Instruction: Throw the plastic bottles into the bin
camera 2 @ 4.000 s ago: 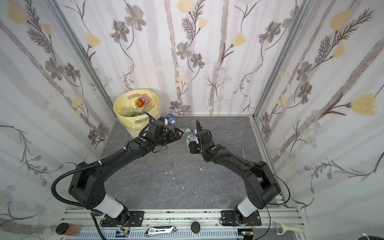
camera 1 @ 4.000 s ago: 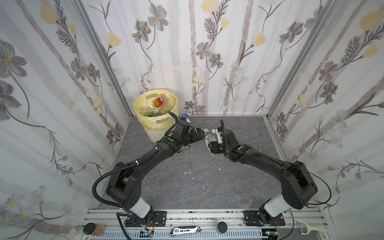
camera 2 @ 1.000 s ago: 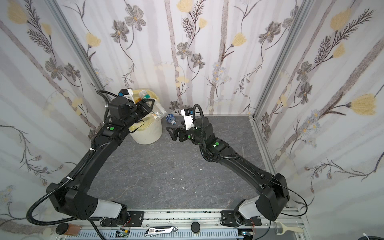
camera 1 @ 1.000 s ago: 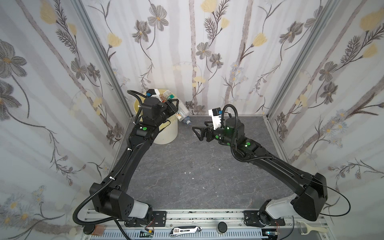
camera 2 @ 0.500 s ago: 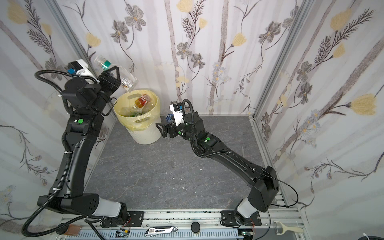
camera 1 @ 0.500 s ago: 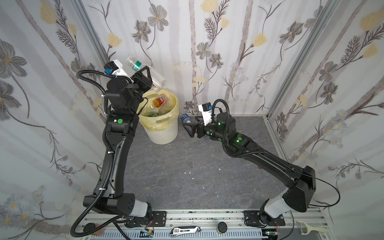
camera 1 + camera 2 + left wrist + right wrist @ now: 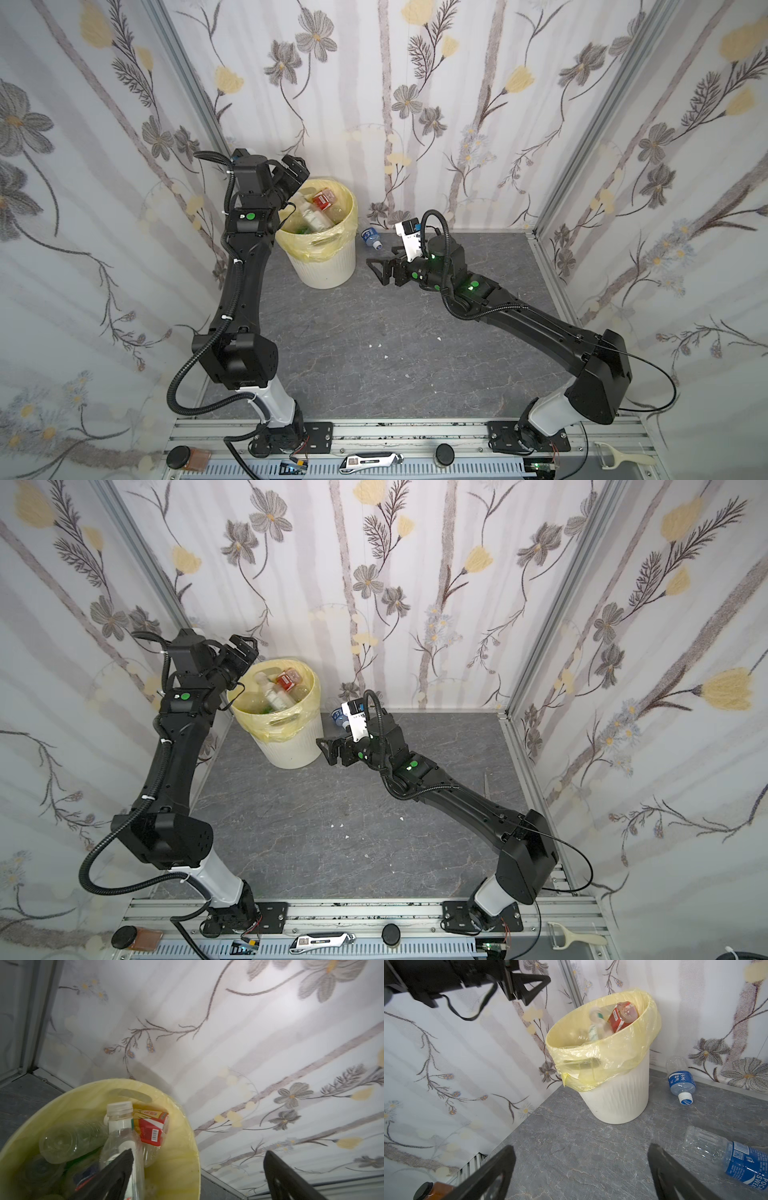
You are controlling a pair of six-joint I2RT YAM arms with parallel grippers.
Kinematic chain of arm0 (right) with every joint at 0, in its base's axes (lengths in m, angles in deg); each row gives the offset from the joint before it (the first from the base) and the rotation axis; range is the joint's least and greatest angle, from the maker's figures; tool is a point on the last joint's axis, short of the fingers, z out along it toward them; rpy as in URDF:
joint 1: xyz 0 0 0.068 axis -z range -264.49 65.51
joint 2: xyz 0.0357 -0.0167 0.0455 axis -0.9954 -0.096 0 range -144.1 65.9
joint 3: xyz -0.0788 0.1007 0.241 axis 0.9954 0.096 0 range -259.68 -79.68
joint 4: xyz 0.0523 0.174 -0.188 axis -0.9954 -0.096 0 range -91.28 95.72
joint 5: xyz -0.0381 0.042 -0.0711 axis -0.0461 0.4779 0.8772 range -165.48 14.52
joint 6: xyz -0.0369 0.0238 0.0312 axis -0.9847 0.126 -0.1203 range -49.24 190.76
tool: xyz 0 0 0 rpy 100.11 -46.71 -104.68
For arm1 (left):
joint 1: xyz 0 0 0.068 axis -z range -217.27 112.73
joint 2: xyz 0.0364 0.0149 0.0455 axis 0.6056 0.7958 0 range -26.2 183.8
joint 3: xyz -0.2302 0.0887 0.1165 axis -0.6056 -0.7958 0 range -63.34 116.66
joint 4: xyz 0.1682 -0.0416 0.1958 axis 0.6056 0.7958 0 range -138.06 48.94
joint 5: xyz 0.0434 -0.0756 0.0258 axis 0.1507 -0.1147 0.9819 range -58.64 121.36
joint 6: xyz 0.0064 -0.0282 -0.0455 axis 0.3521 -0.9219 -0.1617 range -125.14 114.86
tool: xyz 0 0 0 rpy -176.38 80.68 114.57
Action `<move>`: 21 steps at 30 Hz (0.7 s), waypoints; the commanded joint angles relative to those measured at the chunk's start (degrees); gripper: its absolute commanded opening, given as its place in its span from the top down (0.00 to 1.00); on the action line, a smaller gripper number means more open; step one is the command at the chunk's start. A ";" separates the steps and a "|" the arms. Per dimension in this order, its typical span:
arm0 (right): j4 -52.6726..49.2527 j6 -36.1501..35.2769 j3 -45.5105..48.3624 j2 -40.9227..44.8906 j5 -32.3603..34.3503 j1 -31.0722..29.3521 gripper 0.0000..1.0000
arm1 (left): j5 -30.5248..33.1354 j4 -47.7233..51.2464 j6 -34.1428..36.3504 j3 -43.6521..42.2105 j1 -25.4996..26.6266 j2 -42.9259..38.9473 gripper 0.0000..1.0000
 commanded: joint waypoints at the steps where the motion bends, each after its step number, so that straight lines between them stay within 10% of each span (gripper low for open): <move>1: 3.20 1.44 0.32 -0.28 0.00 -0.11 0.00 | -1.02 -1.66 1.35 -0.10 1.96 -4.22 0.00; 21: -0.40 6.49 6.39 1.59 7.86 11.28 0.00 | 4.65 -3.60 5.47 -19.98 23.16 -11.04 0.00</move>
